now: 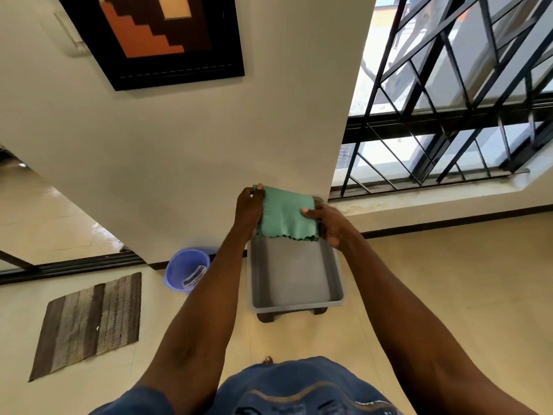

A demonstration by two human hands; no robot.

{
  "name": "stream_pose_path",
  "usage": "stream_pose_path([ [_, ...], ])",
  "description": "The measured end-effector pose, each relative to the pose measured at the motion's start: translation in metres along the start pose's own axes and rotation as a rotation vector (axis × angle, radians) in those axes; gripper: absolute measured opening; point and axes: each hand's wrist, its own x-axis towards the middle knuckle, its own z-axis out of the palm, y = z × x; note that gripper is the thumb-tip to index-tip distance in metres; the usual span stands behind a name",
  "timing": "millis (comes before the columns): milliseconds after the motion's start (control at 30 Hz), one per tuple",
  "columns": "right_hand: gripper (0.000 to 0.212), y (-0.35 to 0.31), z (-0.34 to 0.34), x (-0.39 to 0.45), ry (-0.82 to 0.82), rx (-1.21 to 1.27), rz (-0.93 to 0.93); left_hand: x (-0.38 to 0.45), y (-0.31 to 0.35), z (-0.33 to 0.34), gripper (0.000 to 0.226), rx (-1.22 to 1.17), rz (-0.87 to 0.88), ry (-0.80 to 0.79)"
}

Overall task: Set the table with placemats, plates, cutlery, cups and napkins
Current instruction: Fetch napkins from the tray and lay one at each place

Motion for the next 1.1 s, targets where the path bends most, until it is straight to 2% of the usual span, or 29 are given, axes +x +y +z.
stream_pose_path([
  [67,0.028,0.007,-0.002,-0.002,0.032,0.051,0.042,0.002,-0.007,-0.008,0.034,-0.16,-0.178,-0.132],
  [133,0.028,0.012,-0.005,-0.002,0.074,0.085,0.049,-0.001,-0.014,-0.015,0.039,-0.257,-0.331,-0.331],
  [233,0.027,0.015,-0.01,-0.003,0.089,0.09,0.07,-0.005,-0.025,-0.017,0.038,-0.249,-0.401,-0.522],
  [333,0.029,0.014,-0.015,-0.009,0.084,0.084,0.102,-0.004,-0.031,-0.01,0.041,-0.144,-0.387,-0.62],
  [467,0.046,0.016,-0.03,-0.014,0.09,0.111,0.086,0.015,-0.028,0.007,0.037,-0.011,-0.37,-0.585],
  [533,0.046,0.017,-0.04,-0.015,0.149,0.146,0.026,0.023,-0.023,0.022,0.032,0.036,-0.375,-0.593],
  [633,0.031,0.016,-0.057,-0.03,0.279,0.214,-0.084,0.026,-0.014,0.054,0.018,0.019,-0.383,-0.628],
  [767,0.049,0.016,-0.091,-0.047,0.391,0.328,-0.225,0.023,-0.004,0.105,0.035,0.007,-0.332,-0.751],
  [867,0.033,0.01,-0.131,-0.061,0.49,0.455,-0.263,0.019,-0.004,0.152,0.032,-0.036,-0.268,-0.954],
  [933,0.03,0.005,-0.16,-0.068,0.528,0.542,-0.281,0.013,-0.002,0.181,0.032,-0.106,-0.241,-1.075],
  [1033,0.01,-0.009,-0.216,-0.081,0.585,0.505,-0.325,0.002,0.002,0.248,0.026,-0.059,-0.206,-1.084],
  [1100,0.027,-0.015,-0.254,-0.084,0.634,0.44,-0.342,-0.004,0.003,0.289,0.022,0.043,-0.12,-1.07],
])
